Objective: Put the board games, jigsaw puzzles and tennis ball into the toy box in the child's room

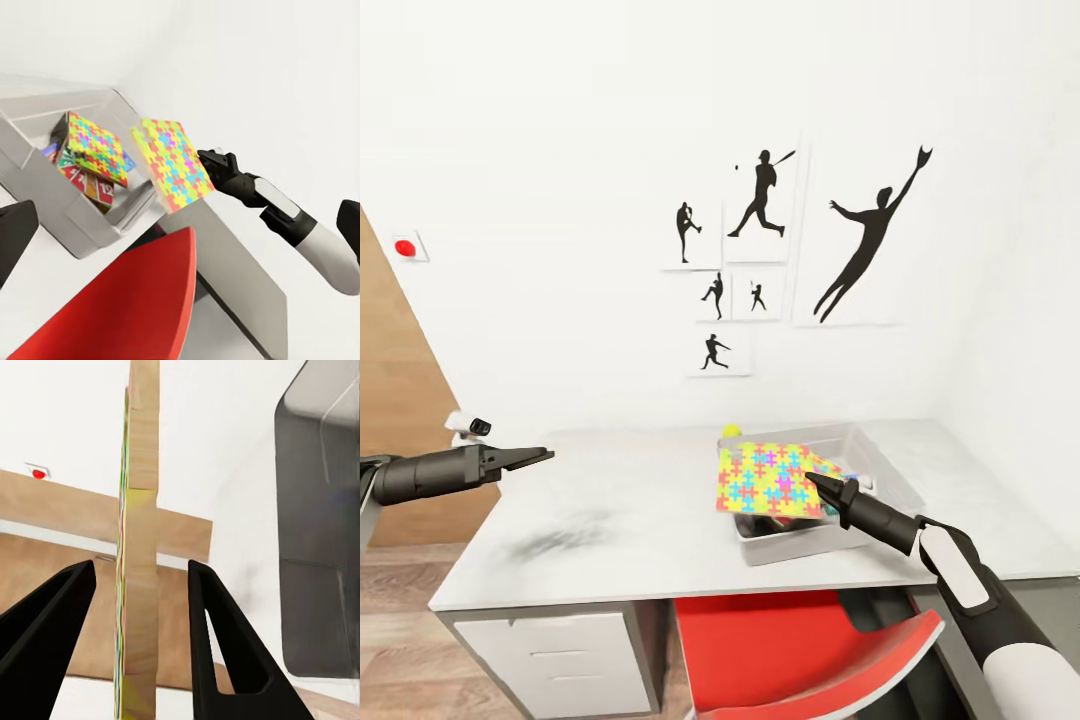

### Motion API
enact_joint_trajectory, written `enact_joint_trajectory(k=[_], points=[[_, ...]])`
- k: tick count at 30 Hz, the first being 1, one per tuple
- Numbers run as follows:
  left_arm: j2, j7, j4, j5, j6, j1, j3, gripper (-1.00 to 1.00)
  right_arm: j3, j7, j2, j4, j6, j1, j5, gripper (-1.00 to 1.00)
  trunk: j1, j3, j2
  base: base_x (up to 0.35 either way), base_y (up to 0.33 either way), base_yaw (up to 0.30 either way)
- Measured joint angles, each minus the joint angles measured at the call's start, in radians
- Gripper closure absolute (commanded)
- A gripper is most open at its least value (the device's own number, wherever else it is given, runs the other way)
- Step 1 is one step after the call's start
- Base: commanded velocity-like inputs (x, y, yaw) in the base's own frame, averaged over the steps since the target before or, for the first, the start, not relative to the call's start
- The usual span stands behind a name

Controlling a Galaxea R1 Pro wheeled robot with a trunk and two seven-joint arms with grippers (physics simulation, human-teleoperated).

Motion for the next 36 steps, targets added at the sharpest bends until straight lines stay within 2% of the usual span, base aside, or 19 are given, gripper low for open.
enact_joint_trajectory(k=[17, 26, 36], points=[[0.0, 0.0, 0.0, 0.0, 0.0, 0.0, 0.0, -1.0, -0.006, -0.001, 0.0, 0.0, -0.003, -0.003, -0.001, 1.0, 0.0, 0.0, 0.0, 0.0, -0.015, 0.0], [0.0, 0.0, 0.0, 0.0, 0.0, 0.0, 0.0, -1.0, -0.006, 0.008, -0.001, 0.0, -0.042, -0.005, -0.002, 1.0, 0.0, 0.0, 0.0, 0.002, -0.002, 0.0], [-0.002, 0.0, 0.0, 0.0, 0.0, 0.0, 0.0, -1.0, -0.006, 0.006, -0.002, 0.0, -0.044, -0.005, 0.0, 1.0, 0.0, 0.0, 0.0, 0.164, -0.046, 0.0]])
